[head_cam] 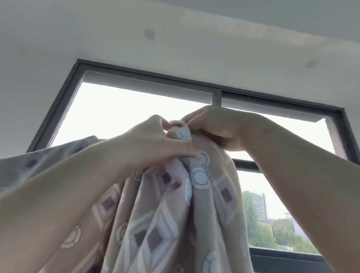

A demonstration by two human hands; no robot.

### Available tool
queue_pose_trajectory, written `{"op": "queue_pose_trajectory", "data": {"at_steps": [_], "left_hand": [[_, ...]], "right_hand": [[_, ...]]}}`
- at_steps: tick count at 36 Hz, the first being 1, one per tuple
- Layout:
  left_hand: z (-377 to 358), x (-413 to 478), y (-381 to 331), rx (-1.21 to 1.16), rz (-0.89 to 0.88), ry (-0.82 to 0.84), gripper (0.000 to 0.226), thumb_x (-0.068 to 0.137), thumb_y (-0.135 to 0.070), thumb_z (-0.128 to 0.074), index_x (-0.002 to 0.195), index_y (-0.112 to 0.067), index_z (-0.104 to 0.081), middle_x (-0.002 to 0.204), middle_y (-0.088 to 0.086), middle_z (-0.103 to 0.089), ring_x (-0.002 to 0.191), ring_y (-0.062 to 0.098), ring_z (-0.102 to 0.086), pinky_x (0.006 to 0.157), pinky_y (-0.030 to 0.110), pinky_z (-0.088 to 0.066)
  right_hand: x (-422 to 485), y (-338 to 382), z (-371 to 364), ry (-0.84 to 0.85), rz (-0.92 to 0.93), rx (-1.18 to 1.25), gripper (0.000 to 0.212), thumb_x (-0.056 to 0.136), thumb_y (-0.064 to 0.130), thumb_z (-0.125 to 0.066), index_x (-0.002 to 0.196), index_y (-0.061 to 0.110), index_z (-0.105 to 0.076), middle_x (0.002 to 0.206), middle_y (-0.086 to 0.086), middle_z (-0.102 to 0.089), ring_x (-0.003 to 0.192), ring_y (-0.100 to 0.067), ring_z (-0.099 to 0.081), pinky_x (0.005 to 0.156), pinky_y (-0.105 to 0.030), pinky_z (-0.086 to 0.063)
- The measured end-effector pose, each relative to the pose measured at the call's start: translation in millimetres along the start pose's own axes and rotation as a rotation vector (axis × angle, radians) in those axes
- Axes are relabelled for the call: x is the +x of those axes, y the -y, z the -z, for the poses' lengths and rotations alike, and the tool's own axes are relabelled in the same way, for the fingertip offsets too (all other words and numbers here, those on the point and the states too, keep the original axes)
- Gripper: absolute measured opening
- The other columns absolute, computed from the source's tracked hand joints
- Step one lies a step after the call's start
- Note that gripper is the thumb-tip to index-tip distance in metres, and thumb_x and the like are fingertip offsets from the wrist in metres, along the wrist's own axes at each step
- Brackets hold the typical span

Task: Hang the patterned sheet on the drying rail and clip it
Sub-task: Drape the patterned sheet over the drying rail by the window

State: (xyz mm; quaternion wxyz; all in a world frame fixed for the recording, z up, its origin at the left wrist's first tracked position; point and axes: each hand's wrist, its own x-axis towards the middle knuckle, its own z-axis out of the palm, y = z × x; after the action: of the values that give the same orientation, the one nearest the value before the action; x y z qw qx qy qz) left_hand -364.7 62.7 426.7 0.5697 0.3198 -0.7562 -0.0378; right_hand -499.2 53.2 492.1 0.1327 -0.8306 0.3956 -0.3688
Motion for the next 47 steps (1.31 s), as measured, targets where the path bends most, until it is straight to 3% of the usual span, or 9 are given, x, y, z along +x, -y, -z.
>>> {"op": "queue_pose_trajectory", "data": {"at_steps": [4,8,13,19,24,30,35,41,47], "left_hand": [[-9.4,4.7,-12.1,0.232,-0.022,-0.117,0.018,0.074,-0.019,-0.063,0.08,-0.023,-0.047,0.081,-0.005,-0.052,0.074,0.012,-0.051,0.064,0.026,-0.044],[-5.3,14.8,-15.4,0.268,-0.056,-0.252,0.019,0.078,-0.017,-0.059,0.093,-0.019,-0.048,0.081,-0.006,-0.049,0.074,0.012,-0.048,0.059,0.026,-0.037],[10.6,24.1,-2.5,0.169,-0.092,-0.464,0.027,0.082,-0.011,-0.053,0.107,-0.019,-0.046,0.08,-0.005,-0.05,0.069,0.007,-0.045,0.055,0.023,-0.035],[-3.8,19.3,10.6,0.502,-0.13,-0.291,0.036,0.088,-0.005,-0.038,0.113,-0.029,-0.049,0.114,0.003,-0.037,0.109,0.025,-0.045,0.083,0.033,-0.042],[-12.1,13.7,1.0,0.855,-0.144,-0.32,0.03,0.093,-0.022,-0.034,0.104,-0.024,-0.062,0.123,0.0,-0.045,0.116,0.021,-0.036,0.094,0.043,-0.029],[-33.0,-6.8,-23.9,1.251,-0.129,-0.178,0.085,0.07,-0.079,-0.013,0.123,-0.022,-0.047,0.119,0.003,-0.054,0.116,0.025,-0.038,0.092,0.042,-0.029],[-57.1,-7.2,-28.7,1.294,-0.126,-0.105,0.061,0.08,-0.054,-0.049,0.126,-0.014,-0.037,0.118,0.009,-0.05,0.106,0.029,-0.043,0.081,0.037,-0.029],[-63.0,4.2,-24.7,1.305,-0.212,-0.268,0.033,0.092,-0.046,-0.038,0.091,-0.013,-0.034,0.063,0.001,-0.034,0.071,0.022,-0.039,0.055,0.03,-0.027],[-55.7,14.8,-8.0,1.318,-0.329,-0.341,0.021,0.093,-0.029,-0.046,0.088,-0.015,-0.031,0.056,-0.002,-0.032,0.048,0.016,-0.028,0.046,0.025,-0.024]], "right_hand": [[-12.2,-4.0,8.9,-0.215,0.074,0.186,0.036,0.084,-0.013,-0.034,0.077,0.003,-0.066,0.073,-0.011,-0.064,0.064,-0.018,-0.061,0.064,-0.026,-0.055],[-17.5,-27.6,11.9,-0.428,-0.008,-0.26,0.022,0.09,0.009,-0.048,0.106,0.004,-0.063,0.073,0.002,-0.053,0.061,-0.009,-0.047,0.056,-0.021,-0.041],[-34.2,-49.3,7.4,-0.49,0.084,-0.422,0.01,0.086,0.013,-0.052,0.083,0.006,-0.059,0.067,-0.009,-0.061,0.058,-0.015,-0.054,0.055,-0.024,-0.043],[-38.3,-53.2,-4.1,-0.411,0.111,-0.505,0.018,0.078,0.03,-0.065,0.088,0.021,-0.053,0.083,0.004,-0.063,0.085,-0.018,-0.061,0.086,-0.042,-0.052],[-34.2,-57.6,-3.5,-0.396,0.139,-0.577,0.022,0.082,0.036,-0.061,0.103,0.038,-0.055,0.088,0.012,-0.061,0.091,-0.015,-0.061,0.087,-0.042,-0.05],[-39.1,-54.3,6.1,-0.393,0.175,-0.398,0.016,0.089,0.026,-0.058,0.1,0.019,-0.066,0.079,0.005,-0.062,0.072,-0.016,-0.058,0.074,-0.031,-0.052],[-47.0,-57.7,15.0,-0.395,0.178,-0.355,0.024,0.089,0.029,-0.06,0.098,0.01,-0.07,0.089,-0.015,-0.07,0.071,-0.019,-0.062,0.07,-0.027,-0.053],[-41.7,-67.3,15.6,-0.432,0.172,-0.402,0.028,0.093,0.029,-0.054,0.092,0.007,-0.072,0.076,-0.016,-0.067,0.057,-0.012,-0.049,0.049,-0.017,-0.037],[-32.7,-68.6,11.2,-0.442,0.144,-0.431,0.026,0.092,0.034,-0.053,0.1,0.015,-0.069,0.069,-0.005,-0.064,0.058,-0.011,-0.051,0.054,-0.023,-0.038]]}}
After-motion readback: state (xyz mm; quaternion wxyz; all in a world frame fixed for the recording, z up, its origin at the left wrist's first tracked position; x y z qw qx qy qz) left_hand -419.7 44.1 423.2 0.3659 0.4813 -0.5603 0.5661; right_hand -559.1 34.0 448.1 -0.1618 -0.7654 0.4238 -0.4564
